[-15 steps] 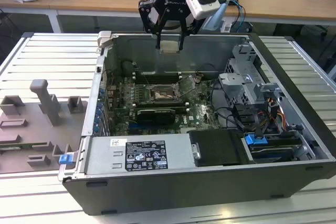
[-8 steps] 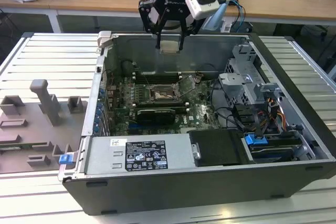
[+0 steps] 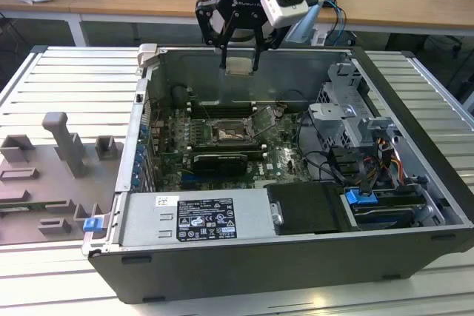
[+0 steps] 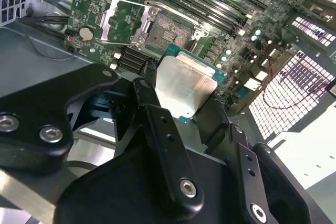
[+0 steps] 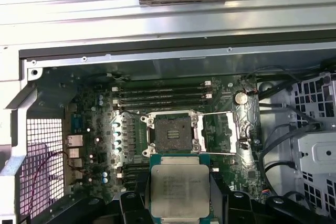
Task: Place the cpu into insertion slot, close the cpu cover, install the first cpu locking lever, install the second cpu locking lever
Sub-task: 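Place the cpu into insertion slot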
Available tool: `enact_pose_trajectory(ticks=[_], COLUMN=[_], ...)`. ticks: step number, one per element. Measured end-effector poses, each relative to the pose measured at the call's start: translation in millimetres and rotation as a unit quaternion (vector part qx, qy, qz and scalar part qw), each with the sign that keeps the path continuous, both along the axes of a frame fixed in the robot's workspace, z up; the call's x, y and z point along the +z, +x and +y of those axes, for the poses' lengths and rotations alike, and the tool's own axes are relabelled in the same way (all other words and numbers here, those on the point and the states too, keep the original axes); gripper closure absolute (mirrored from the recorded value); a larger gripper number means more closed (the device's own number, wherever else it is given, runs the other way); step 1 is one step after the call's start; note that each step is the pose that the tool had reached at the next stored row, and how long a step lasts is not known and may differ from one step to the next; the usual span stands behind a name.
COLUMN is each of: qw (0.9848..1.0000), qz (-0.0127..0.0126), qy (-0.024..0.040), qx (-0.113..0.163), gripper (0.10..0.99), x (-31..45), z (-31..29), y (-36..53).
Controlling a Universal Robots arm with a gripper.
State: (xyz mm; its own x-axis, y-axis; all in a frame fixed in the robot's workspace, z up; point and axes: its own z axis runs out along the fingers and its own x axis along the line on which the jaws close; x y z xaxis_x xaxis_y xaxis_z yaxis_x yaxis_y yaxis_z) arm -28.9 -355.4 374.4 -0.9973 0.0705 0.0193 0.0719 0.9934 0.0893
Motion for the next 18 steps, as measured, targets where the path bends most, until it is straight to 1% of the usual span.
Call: enact_pose_trajectory(ticks=[10,18], qw=[0.9994,0.9988], qz=[0.0,0.0], qy=[0.0,0.0], qx=[-0.035,-0.049], gripper=[0.545,0.545], x=[0.0,0.0], z=[0.0,0.0], y=[0.0,0.0])
